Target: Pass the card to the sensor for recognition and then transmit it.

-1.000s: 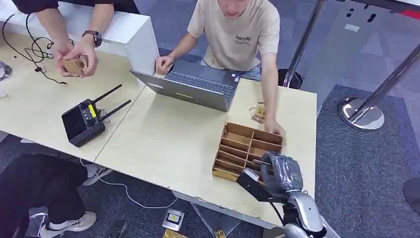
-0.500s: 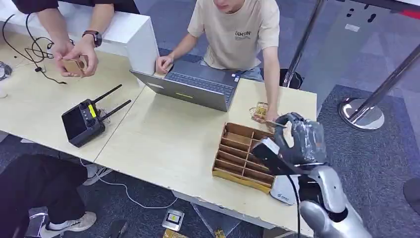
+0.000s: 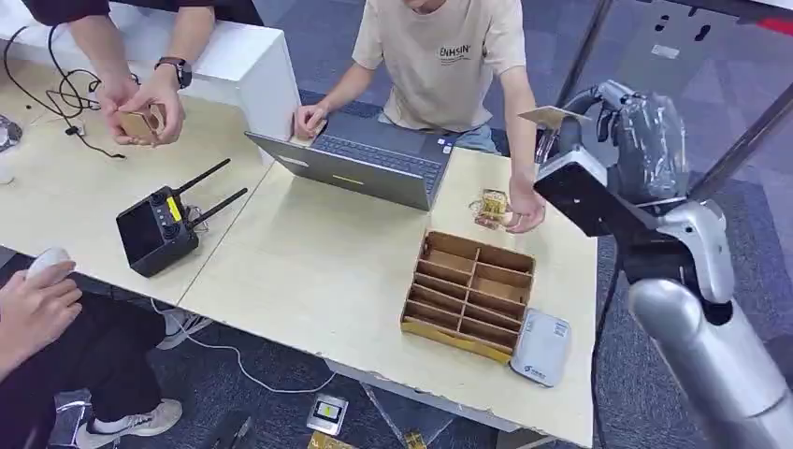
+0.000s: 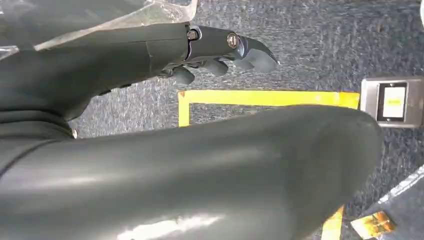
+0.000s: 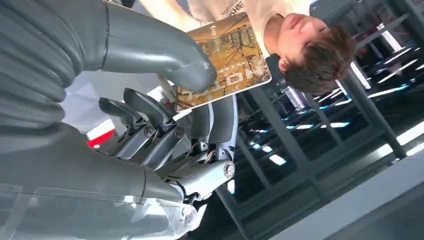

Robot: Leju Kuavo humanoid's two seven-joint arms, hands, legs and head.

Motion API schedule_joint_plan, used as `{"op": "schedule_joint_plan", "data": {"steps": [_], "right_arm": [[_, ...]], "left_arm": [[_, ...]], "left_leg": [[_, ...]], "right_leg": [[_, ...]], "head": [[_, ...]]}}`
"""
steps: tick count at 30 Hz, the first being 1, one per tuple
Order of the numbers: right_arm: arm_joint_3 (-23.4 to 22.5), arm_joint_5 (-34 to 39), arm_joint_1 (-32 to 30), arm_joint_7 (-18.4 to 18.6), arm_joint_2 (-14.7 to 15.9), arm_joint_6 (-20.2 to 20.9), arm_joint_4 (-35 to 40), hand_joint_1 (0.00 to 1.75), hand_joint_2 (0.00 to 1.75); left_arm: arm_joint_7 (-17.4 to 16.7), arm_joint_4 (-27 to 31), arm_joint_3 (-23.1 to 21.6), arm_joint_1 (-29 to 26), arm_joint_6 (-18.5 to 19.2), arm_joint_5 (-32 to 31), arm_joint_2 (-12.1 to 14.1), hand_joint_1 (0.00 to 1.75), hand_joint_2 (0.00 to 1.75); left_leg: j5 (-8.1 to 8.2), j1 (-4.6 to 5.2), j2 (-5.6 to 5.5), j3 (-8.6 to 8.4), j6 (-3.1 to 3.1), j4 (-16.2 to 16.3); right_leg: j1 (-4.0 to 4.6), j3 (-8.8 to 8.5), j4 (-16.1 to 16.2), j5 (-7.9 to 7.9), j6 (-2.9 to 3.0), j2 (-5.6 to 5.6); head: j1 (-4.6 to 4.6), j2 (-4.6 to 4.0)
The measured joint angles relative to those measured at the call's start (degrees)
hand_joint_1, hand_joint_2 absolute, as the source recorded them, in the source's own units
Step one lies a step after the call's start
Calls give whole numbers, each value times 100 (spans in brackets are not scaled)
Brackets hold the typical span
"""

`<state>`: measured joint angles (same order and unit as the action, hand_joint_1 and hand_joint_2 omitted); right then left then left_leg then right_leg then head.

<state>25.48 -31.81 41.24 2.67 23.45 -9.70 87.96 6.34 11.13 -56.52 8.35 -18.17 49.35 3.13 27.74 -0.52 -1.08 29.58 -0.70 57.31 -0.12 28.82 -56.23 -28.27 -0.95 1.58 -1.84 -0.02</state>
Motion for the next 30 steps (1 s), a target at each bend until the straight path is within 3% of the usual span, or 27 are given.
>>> {"op": "schedule_joint_plan", "data": {"steps": [9, 13, 16, 20, 30], "right_arm": [[103, 344, 978, -396, -24, 260, -2155, 175, 175], [295, -109, 1186, -359, -42, 339, -2924, 175, 175], [579, -931, 1309, -256, -46, 428, -3349, 175, 175], [1093, -1831, 1430, -197, -57, 671, -3703, 175, 175], [1618, -1857, 1464, -164, -81, 765, -4036, 175, 175]], "left_arm": [[-70, 0, -122, 178, 33, -83, -70, 0, 0], [-94, 0, -127, 184, 33, -96, -72, 0, 0], [-149, 0, -131, 180, 33, -101, -72, 0, 0], [-155, 0, -146, 166, 70, -120, -70, 0, 0], [-131, 0, -245, 146, 129, -269, -61, 0, 0]], "left_leg": [[1, 0, -4, 7, 0, 2], [3, 0, -6, 7, 2, 2], [4, -1, -7, 9, 3, 1], [4, -2, -6, 9, 3, 1], [3, -1, -4, 8, 3, 2]], "right_leg": [[0, 2, 0, 0, -1, 8], [0, 5, 0, -1, -1, 7], [1, 7, 0, -1, 0, 7], [2, 8, 0, -2, 1, 7], [1, 8, 1, -2, 1, 7]], "head": [[7, 0], [7, 0], [2, 0], [2, 0], [4, 0]]}}
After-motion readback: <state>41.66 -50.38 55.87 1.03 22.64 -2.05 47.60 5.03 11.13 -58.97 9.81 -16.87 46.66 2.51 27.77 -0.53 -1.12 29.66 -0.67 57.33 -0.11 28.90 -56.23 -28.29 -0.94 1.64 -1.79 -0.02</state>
